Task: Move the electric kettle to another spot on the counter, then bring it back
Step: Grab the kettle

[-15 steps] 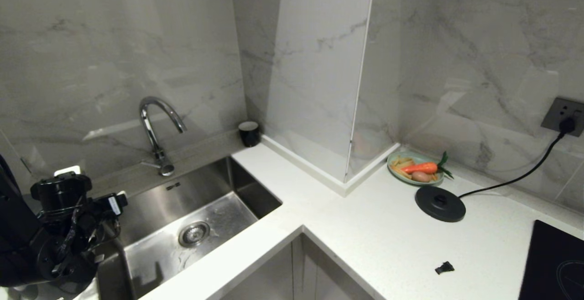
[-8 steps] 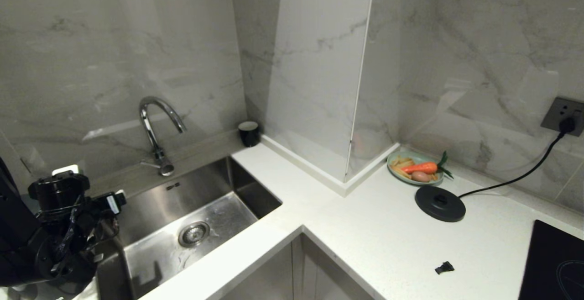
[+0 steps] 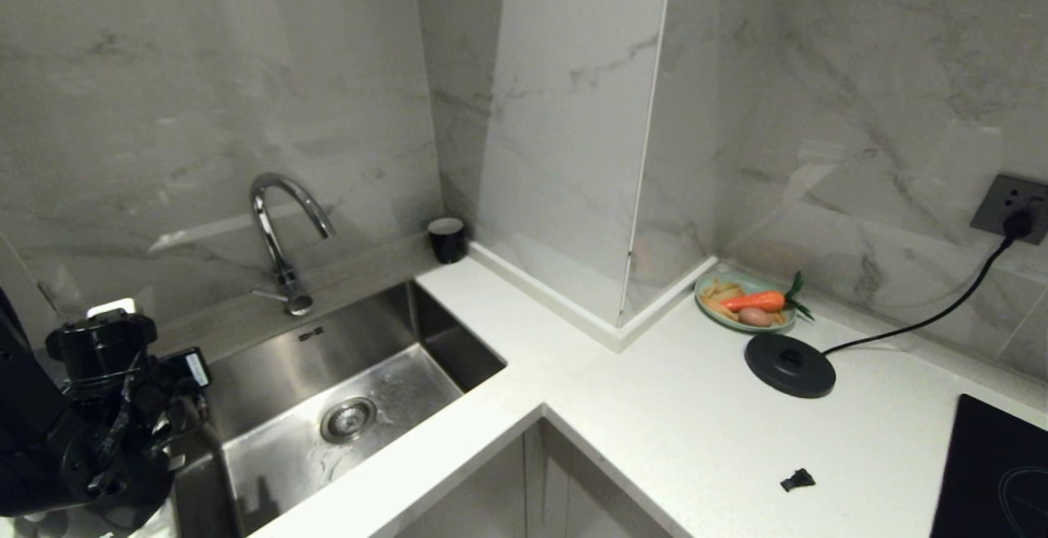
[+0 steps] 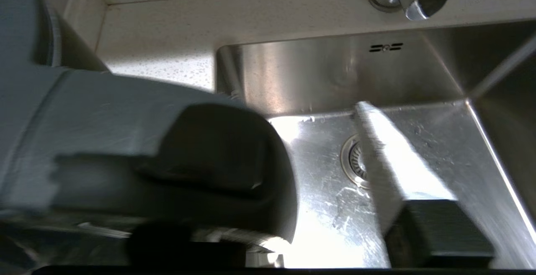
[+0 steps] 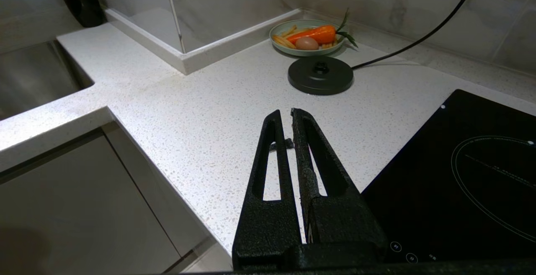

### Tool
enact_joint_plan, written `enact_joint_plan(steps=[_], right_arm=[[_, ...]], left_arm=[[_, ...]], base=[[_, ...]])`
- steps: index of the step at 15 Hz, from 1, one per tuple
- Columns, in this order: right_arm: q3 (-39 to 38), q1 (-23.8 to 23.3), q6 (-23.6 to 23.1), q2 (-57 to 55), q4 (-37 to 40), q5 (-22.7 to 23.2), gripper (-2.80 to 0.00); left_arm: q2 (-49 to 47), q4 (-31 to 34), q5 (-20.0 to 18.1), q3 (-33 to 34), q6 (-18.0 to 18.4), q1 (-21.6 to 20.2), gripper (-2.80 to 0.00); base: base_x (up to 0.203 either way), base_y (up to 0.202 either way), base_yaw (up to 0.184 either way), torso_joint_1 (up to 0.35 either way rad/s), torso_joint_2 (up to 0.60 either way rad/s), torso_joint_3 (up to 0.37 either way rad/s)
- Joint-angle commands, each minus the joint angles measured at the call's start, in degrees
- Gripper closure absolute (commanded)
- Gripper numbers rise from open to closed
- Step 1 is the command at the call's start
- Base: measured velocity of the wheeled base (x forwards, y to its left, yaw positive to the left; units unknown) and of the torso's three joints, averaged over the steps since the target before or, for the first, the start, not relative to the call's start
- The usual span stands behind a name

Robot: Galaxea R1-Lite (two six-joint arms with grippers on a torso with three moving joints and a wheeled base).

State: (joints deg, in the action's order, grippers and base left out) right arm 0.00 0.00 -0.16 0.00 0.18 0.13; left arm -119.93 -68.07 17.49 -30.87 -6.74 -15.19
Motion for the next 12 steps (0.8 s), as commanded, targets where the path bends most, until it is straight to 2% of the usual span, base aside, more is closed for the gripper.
enact_joint_plan(steps=[1,12], right_arm=[[0.0,0.0,-0.02,0.0,-0.01,0.04,0.0],[0.0,0.0,-0.02,0.0,-0.01,0.04,0.0]], left_arm=[[-0.22,-0.48,0.08,-0.07,-0.1,-0.02,0.0],[-0.26,-0.48,0.08,-0.6,-0.11,-0.19,0.0]], base=[[0.0,0.0,0.0,0.0,0.0,0.0],[0.0,0.0,0.0,0.0,0.0,0.0]])
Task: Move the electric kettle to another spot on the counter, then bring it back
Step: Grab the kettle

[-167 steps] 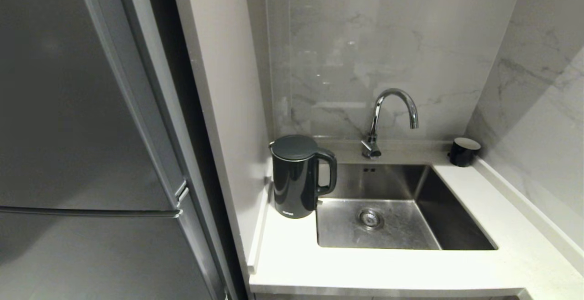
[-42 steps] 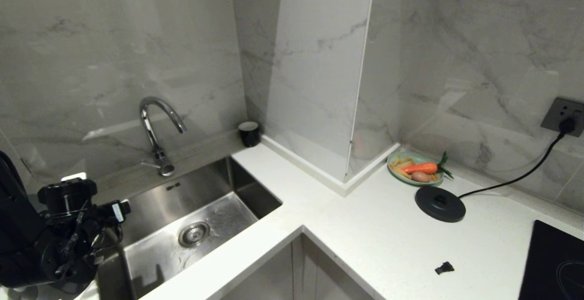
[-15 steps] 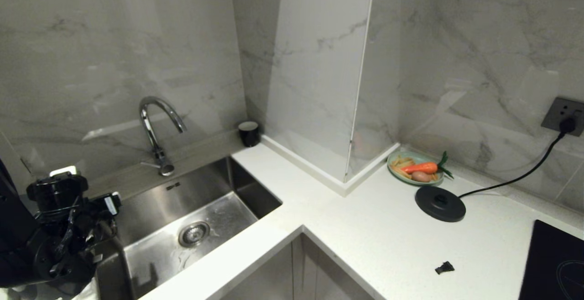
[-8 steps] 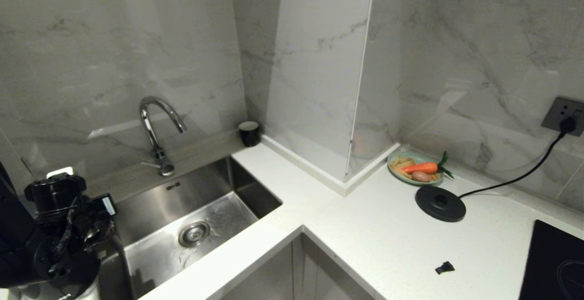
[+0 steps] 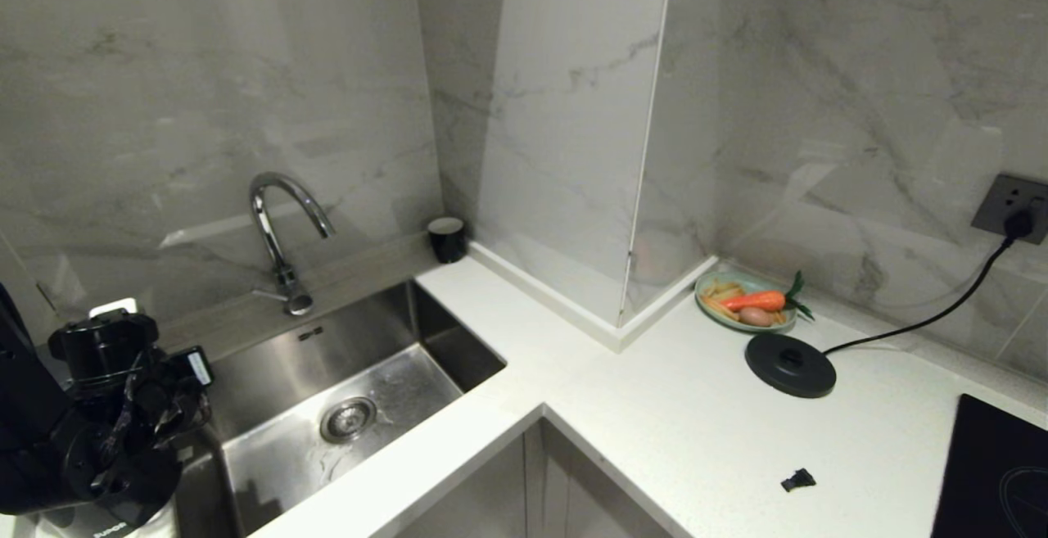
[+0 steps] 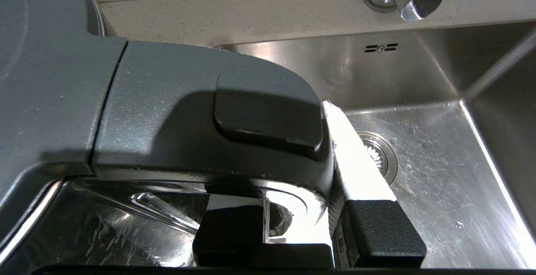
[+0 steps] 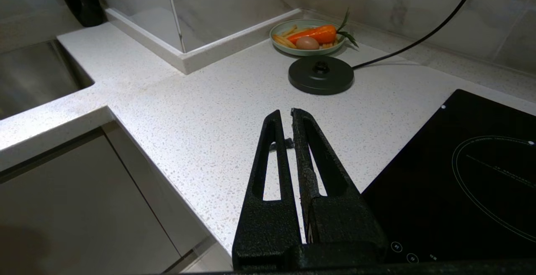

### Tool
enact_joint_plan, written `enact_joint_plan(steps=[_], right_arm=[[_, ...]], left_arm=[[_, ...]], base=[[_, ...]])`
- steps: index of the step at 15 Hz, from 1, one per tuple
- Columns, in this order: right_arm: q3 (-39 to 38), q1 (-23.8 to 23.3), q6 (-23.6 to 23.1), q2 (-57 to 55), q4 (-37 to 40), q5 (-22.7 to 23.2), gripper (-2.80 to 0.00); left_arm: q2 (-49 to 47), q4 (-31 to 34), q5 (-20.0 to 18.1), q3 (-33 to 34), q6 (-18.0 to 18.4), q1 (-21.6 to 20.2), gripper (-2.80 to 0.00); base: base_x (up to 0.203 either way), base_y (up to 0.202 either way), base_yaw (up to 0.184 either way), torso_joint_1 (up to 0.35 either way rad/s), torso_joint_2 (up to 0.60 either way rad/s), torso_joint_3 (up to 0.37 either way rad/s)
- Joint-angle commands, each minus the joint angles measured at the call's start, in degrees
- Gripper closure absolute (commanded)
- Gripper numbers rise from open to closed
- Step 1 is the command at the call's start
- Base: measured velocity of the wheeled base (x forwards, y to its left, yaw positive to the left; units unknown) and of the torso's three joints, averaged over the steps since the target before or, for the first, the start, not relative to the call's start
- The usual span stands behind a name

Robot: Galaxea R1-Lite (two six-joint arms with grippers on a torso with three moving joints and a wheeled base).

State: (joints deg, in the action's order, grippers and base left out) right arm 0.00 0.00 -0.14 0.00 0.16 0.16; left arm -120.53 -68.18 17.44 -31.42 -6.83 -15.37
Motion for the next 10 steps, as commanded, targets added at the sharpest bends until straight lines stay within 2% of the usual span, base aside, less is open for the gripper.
enact_joint_plan(steps=[1,10], right_arm=[[0.0,0.0,-0.04,0.0,0.02,0.01,0.0],[0.0,0.0,-0.04,0.0,0.02,0.01,0.0]], left_arm=[[0.84,-0.37,0.13,-0.06,-0.03,0.06,0.0],[6.86,-0.02,0.22,0.48,1.37,1.98,0.0]], base=[[0.0,0.0,0.0,0.0,0.0,0.0],[0.0,0.0,0.0,0.0,0.0,0.0]])
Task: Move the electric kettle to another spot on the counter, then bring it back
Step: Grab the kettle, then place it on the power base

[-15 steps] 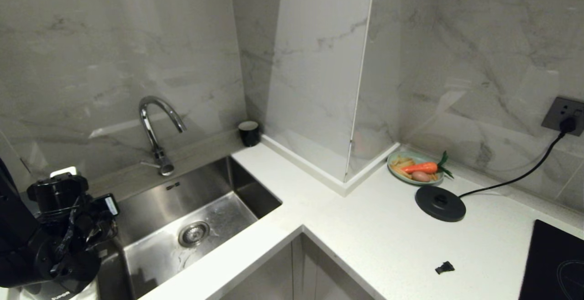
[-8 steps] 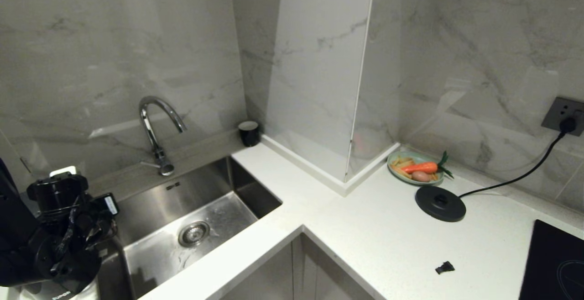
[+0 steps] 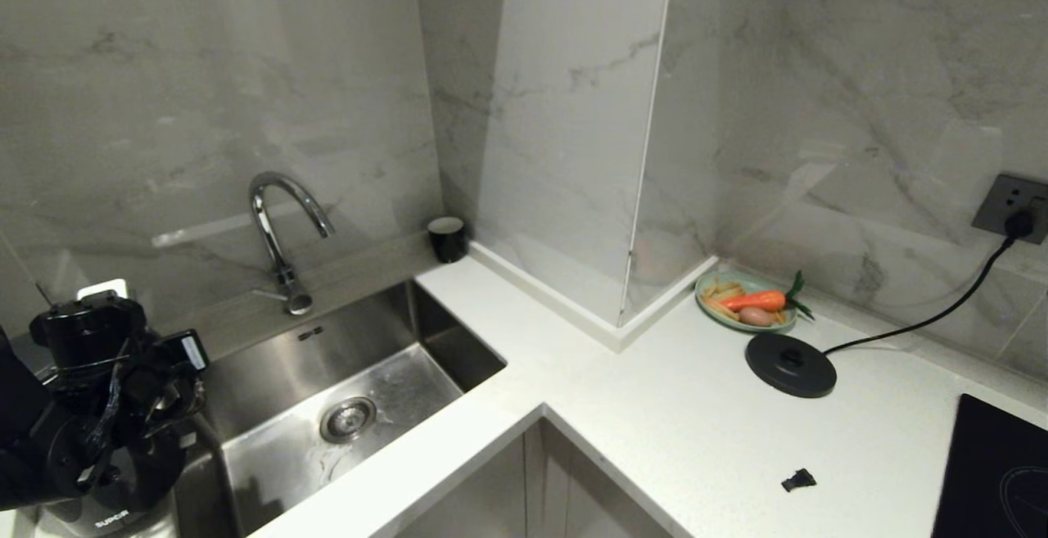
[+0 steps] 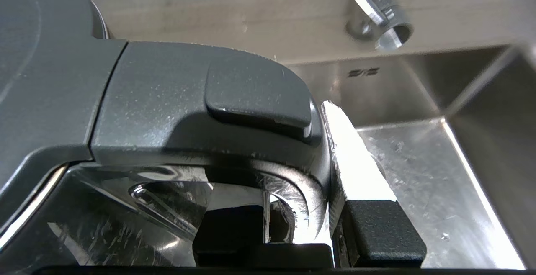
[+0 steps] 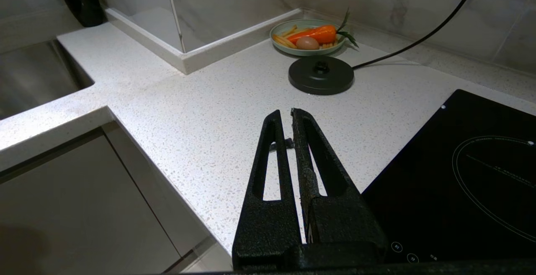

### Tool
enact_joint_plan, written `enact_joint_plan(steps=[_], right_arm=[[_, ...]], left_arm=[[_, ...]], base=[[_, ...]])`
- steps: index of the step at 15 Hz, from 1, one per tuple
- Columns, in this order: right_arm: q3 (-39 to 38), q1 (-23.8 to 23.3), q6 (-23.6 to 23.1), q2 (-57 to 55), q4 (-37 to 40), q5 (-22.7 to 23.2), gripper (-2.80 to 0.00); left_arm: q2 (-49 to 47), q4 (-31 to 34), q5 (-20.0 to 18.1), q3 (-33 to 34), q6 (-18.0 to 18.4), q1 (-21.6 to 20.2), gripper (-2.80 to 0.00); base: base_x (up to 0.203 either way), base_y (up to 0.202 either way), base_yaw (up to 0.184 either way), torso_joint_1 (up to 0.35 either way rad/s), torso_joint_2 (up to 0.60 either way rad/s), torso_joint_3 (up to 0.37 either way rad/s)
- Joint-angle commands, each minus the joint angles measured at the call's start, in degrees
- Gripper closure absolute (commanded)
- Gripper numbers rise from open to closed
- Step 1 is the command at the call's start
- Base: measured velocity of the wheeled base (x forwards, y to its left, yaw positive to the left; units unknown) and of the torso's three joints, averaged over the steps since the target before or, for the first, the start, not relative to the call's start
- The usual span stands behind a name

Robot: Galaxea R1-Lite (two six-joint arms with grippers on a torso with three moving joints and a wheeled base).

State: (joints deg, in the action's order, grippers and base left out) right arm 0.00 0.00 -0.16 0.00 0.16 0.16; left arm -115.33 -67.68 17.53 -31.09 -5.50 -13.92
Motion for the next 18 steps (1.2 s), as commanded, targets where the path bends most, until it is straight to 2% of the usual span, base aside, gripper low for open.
enact_joint_plan(steps=[1,5,9,14,18], right_arm=[[0.0,0.0,-0.02,0.0,0.02,0.02,0.0],[0.0,0.0,-0.02,0.0,0.02,0.02,0.0],[0.0,0.0,-0.02,0.0,0.02,0.02,0.0],[0.0,0.0,-0.02,0.0,0.02,0.02,0.0],[0.0,0.0,-0.02,0.0,0.02,0.02,0.0]], left_arm=[[2.04,-0.52,0.22,0.24,0.05,0.9,0.0],[3.9,0.22,0.38,1.29,-0.04,3.38,0.0],[5.85,0.27,0.75,3.09,-0.1,7.94,0.0],[7.36,0.24,3.79,3.76,-0.12,13.66,0.0],[7.49,0.27,4.09,3.31,-0.04,17.83,0.0]], base=[[0.0,0.0,0.0,0.0,0.0,0.0],[0.0,0.0,0.0,0.0,0.0,0.0],[0.0,0.0,0.0,0.0,0.0,0.0],[0.0,0.0,0.0,0.0,0.0,0.0],[0.0,0.0,0.0,0.0,0.0,0.0]])
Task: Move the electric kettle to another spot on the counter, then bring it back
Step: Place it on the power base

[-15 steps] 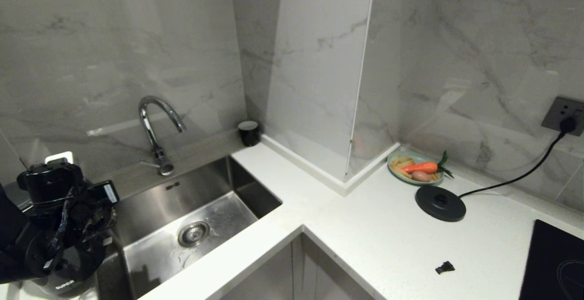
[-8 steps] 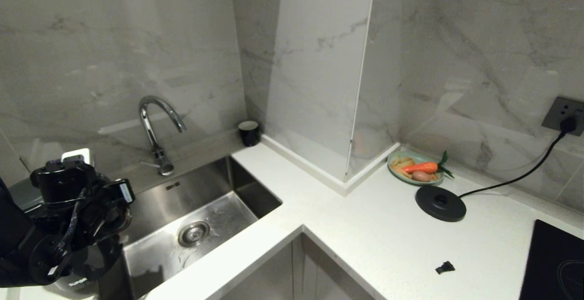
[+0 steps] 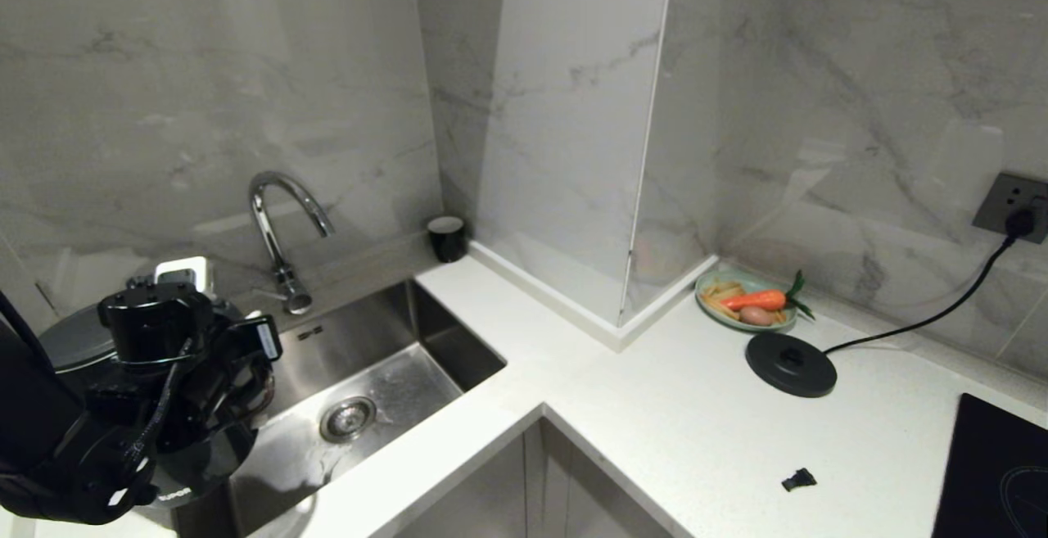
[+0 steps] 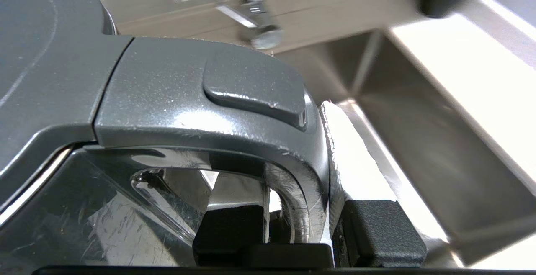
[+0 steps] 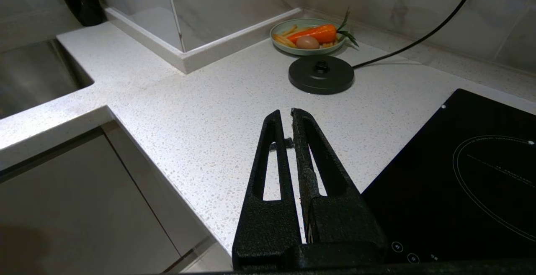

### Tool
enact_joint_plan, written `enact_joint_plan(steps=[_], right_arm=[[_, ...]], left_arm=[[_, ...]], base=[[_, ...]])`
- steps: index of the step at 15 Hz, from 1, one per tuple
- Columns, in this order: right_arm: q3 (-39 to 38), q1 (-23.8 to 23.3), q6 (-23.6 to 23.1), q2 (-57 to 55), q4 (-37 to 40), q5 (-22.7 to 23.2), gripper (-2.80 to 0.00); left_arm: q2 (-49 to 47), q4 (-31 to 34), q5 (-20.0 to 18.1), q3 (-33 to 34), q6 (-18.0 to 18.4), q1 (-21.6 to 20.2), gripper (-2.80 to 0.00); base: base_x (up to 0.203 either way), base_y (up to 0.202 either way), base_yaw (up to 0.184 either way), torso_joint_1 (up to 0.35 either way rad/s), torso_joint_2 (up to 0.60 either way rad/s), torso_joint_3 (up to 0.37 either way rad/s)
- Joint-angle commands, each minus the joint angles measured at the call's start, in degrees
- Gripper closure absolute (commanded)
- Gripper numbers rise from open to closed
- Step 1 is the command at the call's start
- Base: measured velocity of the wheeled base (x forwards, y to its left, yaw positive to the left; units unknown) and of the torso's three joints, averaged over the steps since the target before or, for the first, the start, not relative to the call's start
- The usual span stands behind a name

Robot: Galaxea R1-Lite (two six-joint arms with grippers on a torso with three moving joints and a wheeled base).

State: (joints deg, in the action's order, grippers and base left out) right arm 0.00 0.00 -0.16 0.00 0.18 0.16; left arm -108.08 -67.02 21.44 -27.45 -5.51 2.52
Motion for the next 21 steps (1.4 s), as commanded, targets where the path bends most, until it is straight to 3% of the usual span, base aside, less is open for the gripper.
enact_joint_plan(steps=[1,4,12,21], right_arm=[[0.0,0.0,-0.02,0.0,-0.01,0.02,0.0],[0.0,0.0,-0.02,0.0,-0.01,0.02,0.0],[0.0,0.0,-0.02,0.0,-0.01,0.02,0.0],[0.0,0.0,-0.02,0.0,-0.01,0.02,0.0]], left_arm=[[0.24,-0.39,0.18,-0.6,-0.03,2.39,0.0],[0.16,-0.06,0.18,-1.56,0.06,4.98,0.0],[2.17,8.6,0.24,-8.86,-0.03,14.96,0.0],[0.95,9.09,-0.19,-10.51,-0.52,25.31,0.0]], base=[[0.0,0.0,0.0,0.0,0.0,0.0],[0.0,0.0,0.0,0.0,0.0,0.0],[0.0,0.0,0.0,0.0,0.0,0.0],[0.0,0.0,0.0,0.0,0.0,0.0]])
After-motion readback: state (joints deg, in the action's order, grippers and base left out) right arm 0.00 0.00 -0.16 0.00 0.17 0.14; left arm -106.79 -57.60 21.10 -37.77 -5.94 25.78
